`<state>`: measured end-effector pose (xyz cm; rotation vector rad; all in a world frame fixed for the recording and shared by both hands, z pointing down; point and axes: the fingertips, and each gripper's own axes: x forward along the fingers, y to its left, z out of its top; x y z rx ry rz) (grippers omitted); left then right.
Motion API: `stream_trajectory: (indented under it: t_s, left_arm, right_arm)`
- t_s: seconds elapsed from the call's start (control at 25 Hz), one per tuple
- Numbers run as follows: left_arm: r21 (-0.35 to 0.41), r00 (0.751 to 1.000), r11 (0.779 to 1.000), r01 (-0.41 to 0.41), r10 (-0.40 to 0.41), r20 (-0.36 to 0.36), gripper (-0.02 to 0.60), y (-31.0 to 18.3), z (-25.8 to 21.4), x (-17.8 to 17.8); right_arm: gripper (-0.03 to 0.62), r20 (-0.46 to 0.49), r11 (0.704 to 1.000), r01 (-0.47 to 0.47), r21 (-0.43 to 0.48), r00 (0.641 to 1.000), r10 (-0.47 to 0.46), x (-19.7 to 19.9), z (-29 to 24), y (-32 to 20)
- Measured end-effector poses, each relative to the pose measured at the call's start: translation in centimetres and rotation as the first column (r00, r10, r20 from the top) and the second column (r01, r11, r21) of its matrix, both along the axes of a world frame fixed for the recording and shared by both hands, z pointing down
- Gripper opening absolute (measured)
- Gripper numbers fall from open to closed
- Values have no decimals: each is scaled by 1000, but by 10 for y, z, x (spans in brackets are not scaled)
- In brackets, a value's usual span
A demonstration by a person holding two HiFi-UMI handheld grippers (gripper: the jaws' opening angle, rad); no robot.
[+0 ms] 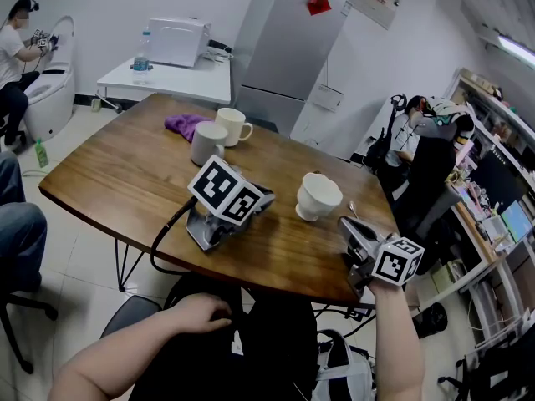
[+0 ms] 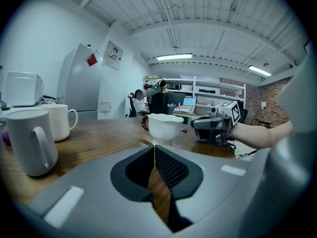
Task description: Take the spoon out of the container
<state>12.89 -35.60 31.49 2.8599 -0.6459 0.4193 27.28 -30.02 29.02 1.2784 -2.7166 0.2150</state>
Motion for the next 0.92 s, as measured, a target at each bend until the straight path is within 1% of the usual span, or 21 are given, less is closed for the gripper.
stream_trajectory:
  t_s: [0.92]
  left_arm:
    - [1,1000,1000,1,-1,0,12,-1,-1,-1]
  right_arm:
    - [2,0,1000,2,0,1000,-2,-1,-1,-1]
